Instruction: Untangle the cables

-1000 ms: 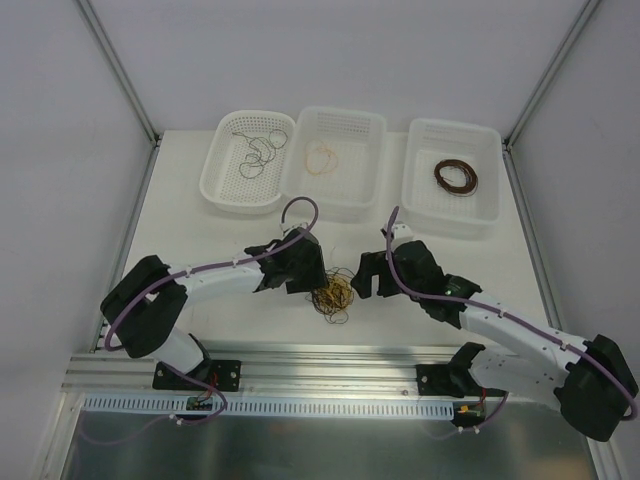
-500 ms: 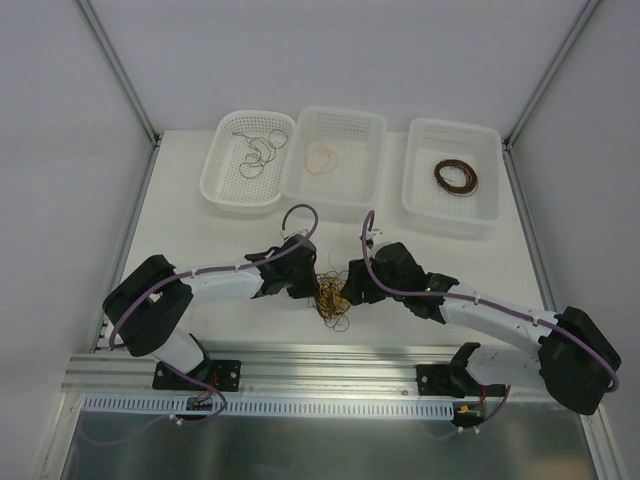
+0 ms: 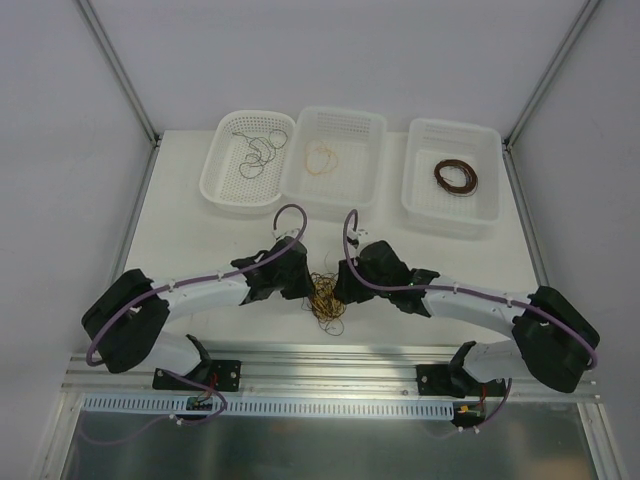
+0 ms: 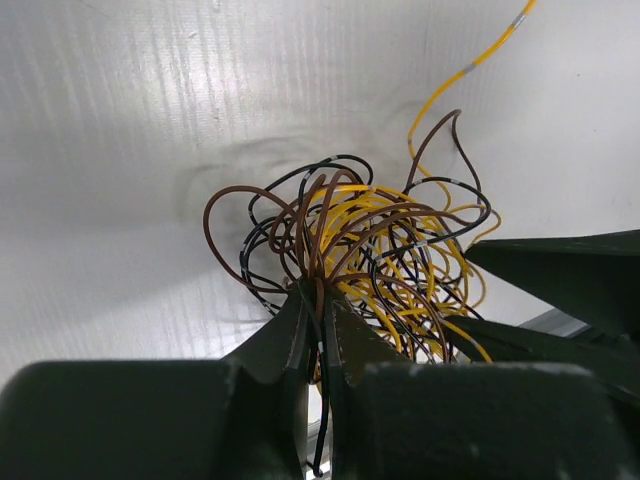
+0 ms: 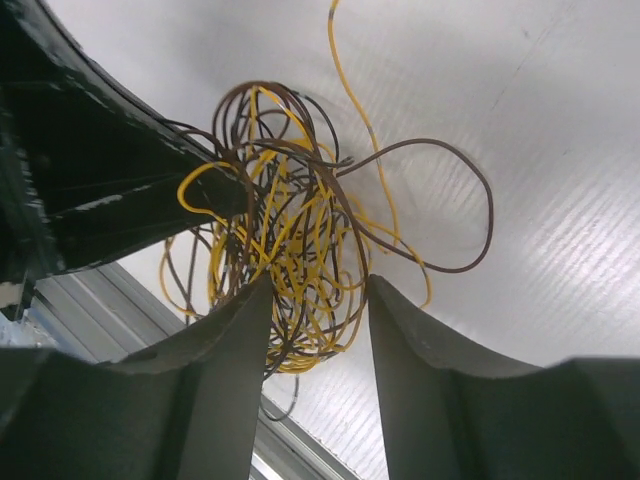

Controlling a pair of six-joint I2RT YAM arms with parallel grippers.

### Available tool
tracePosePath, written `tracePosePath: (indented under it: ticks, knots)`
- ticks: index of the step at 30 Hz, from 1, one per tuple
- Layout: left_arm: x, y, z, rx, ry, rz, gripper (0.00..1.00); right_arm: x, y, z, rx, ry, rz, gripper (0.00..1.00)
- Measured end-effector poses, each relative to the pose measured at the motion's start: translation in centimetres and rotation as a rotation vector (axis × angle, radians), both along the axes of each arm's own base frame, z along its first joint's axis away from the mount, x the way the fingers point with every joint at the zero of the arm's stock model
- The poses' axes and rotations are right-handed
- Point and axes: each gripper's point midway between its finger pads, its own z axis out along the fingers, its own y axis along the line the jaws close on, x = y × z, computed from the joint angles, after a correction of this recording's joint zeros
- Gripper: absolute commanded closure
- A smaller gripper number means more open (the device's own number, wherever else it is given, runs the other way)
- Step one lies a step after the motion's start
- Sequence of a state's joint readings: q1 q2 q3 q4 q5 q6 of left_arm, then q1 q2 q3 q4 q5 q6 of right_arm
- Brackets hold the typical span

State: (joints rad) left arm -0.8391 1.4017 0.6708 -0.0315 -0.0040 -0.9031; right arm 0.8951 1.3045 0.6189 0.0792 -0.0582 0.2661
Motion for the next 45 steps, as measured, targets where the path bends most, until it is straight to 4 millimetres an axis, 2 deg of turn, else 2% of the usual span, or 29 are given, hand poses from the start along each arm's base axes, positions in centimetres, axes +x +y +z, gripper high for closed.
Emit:
tracePosePath:
  ticks: [3,4,5,10,13,19,23,27,31,33,37,40,45]
  knots:
    - [-0.2,0.4,-0.1,0.008,-0.004,0.005,1.0,-0.4,0.4,-1.3,-0.018,0.03,0.009,0.81]
    - [-0.2,0.6,-0.1,0.009,-0.006,0.007,1.0,-0.4,0.4,-1.6,-0.024,0.035,0.011,0.96]
    - [-0.2,0.7,0.0,0.01,-0.011,0.01,1.0,-0.4,0.5,-1.9,-0.029,0.038,0.012,0.99]
    - [-0.1,1.4,1.0,-0.003,-0.054,0.023,1.0,0.0,0.0,-1.6,-0.041,0.014,-0.009,0.99]
    - [0.1,1.7,2.2,-0.018,-0.091,0.03,1.0,0.6,-1.1,-0.3,-0.06,-0.043,-0.036,0.99]
    - [1.4,2.6,5.8,-0.086,-0.185,0.058,1.0,2.5,-4.8,3.7,-0.049,-0.147,-0.135,0.99]
    - [2.6,4.5,7.8,-0.117,-0.243,0.111,1.0,3.5,-8.1,6.4,-0.047,-0.208,-0.213,0.99]
    - [3.0,6.1,9.1,-0.143,-0.281,0.142,1.0,4.0,-10.6,9.8,-0.037,-0.271,-0.265,0.99]
    - [3.4,8.2,8.8,-0.119,-0.288,0.185,1.0,4.1,-13.5,13.2,-0.056,-0.332,-0.32,0.99]
    - [3.6,9.5,7.8,-0.079,-0.27,0.225,1.0,4.1,-15.0,14.9,-0.07,-0.367,-0.354,0.99]
    - [3.6,10.7,5.9,-0.026,-0.222,0.257,1.0,3.5,-16.0,17.4,-0.069,-0.407,-0.354,0.99]
    - [3.8,11.2,4.8,0.008,-0.192,0.274,1.0,3.0,-16.6,17.4,-0.096,-0.405,-0.349,0.99]
    - [4.0,13.5,2.8,0.092,-0.138,0.348,1.0,2.3,-18.1,16.6,-0.157,-0.383,-0.363,0.99]
